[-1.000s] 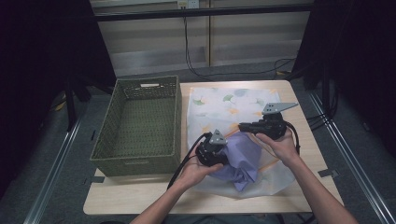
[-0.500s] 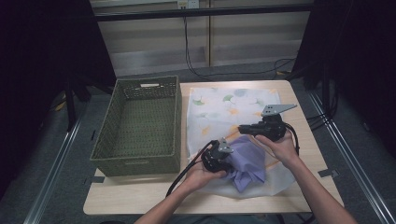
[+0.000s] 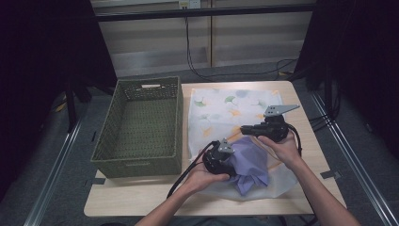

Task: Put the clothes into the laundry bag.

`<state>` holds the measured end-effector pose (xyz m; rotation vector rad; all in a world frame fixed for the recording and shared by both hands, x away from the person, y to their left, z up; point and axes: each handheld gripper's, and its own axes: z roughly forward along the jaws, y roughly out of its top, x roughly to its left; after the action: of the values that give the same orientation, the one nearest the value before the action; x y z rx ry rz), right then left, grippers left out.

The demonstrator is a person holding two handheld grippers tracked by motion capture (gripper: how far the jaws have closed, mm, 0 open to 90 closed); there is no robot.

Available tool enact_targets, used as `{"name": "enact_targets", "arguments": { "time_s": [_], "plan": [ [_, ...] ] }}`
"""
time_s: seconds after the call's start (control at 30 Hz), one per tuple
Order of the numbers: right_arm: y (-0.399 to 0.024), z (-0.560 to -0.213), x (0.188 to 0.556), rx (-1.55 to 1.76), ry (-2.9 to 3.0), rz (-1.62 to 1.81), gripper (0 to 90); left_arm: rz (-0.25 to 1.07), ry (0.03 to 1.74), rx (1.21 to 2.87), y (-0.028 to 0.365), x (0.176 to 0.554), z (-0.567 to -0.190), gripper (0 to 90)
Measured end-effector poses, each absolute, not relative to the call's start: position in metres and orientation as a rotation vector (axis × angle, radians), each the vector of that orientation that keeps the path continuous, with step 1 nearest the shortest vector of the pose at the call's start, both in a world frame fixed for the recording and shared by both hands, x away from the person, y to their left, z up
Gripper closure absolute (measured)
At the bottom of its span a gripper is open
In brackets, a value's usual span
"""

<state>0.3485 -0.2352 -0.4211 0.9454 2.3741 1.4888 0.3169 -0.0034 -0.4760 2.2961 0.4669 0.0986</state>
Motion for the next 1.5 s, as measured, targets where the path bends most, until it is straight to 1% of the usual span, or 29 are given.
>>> {"name": "enact_targets", "arguments": {
  "time_s": [0.07,0.13,0.23,0.33,0.43,0.67,0.73,0.77,0.9,1.1,1.13,1.17,1.23,1.3,1.33,1.4,1.47,1.5],
  "plan": [
    [-0.236,-0.421,0.349,0.952,2.370,1.490,88.1,0.095,0.493,2.258,0.001,0.317,-0.472,31.9],
    [-0.236,-0.422,0.349,0.952,2.371,1.490,88.1,0.113,0.489,2.225,0.007,0.317,-0.467,28.5],
    [-0.236,-0.422,0.349,0.952,2.370,1.490,88.1,0.070,0.518,2.183,0.013,0.317,-0.460,22.4],
    [-0.237,-0.422,0.350,0.961,2.365,1.489,88.1,0.020,0.553,2.144,0.023,0.316,-0.450,21.7],
    [-0.237,-0.422,0.350,0.963,2.364,1.488,88.1,0.059,0.543,2.133,0.031,0.311,-0.444,19.7],
    [-0.236,-0.421,0.349,0.956,2.364,1.493,88.1,0.071,0.495,2.138,0.042,0.295,-0.432,17.8],
    [-0.237,-0.421,0.349,0.957,2.363,1.498,88.1,0.075,0.454,2.140,0.047,0.290,-0.430,18.5],
    [-0.237,-0.421,0.349,0.959,2.364,1.493,88.1,0.081,0.451,2.144,0.049,0.287,-0.429,20.5],
    [-0.236,-0.421,0.349,0.955,2.366,1.485,88.0,0.088,0.460,2.113,0.058,0.277,-0.424,18.0],
    [-0.234,-0.422,0.349,0.955,2.373,1.482,88.0,0.116,0.449,2.064,0.067,0.269,-0.415,18.2],
    [-0.234,-0.422,0.349,0.955,2.372,1.481,88.0,0.123,0.443,2.047,0.067,0.269,-0.415,20.4],
    [-0.234,-0.422,0.349,0.954,2.371,1.480,88.0,0.119,0.435,2.046,0.066,0.270,-0.416,24.9],
    [-0.234,-0.421,0.348,0.951,2.369,1.481,87.8,0.149,0.448,2.059,0.064,0.271,-0.418,27.6],
    [-0.235,-0.421,0.349,0.955,2.367,1.485,87.8,0.132,0.410,2.091,0.060,0.273,-0.421,31.1],
    [-0.235,-0.422,0.349,0.956,2.366,1.480,87.8,0.149,0.414,2.097,0.059,0.274,-0.424,32.6],
    [-0.235,-0.422,0.349,0.956,2.369,1.479,87.7,0.114,0.393,2.113,0.056,0.276,-0.432,36.0],
    [-0.234,-0.422,0.349,0.955,2.371,1.481,87.7,0.121,0.383,2.154,0.053,0.278,-0.440,36.3],
    [-0.234,-0.422,0.349,0.956,2.371,1.482,87.7,0.096,0.375,2.182,0.050,0.280,-0.446,36.0]
  ]
}}
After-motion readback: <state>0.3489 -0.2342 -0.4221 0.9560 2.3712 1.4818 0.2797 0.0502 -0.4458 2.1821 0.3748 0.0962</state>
